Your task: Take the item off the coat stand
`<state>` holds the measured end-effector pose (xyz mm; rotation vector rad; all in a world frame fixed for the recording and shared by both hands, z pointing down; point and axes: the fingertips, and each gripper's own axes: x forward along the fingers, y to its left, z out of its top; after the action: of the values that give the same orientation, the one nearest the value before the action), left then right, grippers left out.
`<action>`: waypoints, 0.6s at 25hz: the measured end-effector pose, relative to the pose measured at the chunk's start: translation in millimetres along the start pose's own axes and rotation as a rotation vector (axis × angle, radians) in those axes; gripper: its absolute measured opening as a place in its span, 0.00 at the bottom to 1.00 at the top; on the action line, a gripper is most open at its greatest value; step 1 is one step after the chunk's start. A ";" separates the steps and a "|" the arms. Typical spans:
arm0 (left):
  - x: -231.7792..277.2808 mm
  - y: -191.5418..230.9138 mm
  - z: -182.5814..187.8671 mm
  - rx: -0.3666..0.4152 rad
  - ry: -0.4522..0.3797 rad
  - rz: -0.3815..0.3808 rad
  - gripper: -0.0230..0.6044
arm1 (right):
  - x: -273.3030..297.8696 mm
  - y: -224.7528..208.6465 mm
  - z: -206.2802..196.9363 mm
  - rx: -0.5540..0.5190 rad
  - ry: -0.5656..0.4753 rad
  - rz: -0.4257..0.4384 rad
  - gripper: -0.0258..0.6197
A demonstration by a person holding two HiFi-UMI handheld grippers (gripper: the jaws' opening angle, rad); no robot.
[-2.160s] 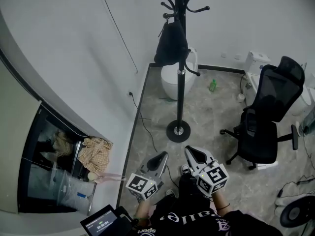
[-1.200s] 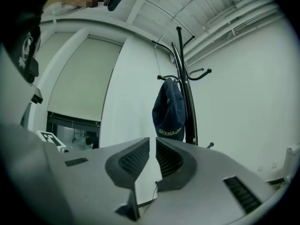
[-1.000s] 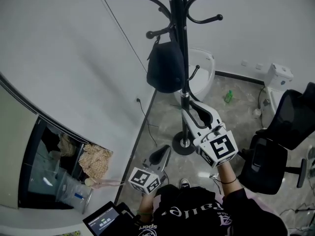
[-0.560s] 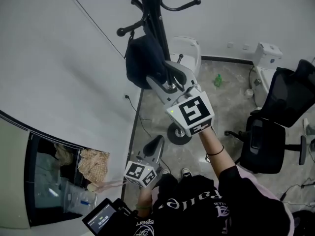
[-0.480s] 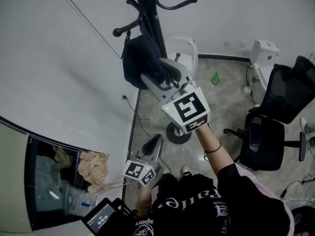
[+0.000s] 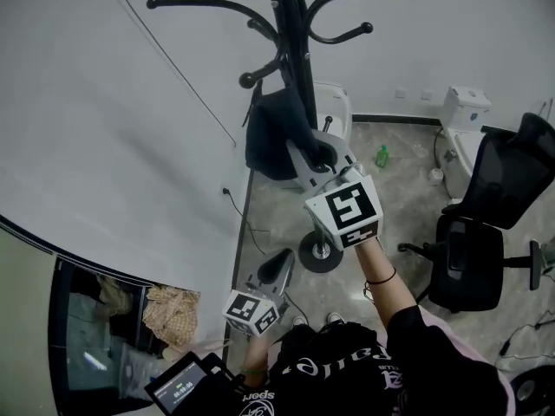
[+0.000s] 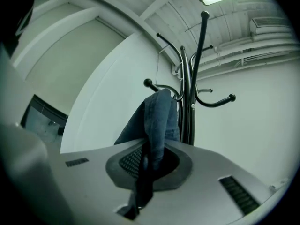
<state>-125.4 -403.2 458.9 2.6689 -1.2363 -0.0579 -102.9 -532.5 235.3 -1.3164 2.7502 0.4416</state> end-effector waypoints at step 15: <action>-13.1 16.4 5.6 -0.016 -0.009 -0.027 0.04 | -42.3 35.5 111.6 -0.122 -0.251 0.034 0.08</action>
<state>-146.8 -404.5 456.1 2.6749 -1.1981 -0.0837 -111.0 -448.2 144.2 -1.1489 2.5756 0.7338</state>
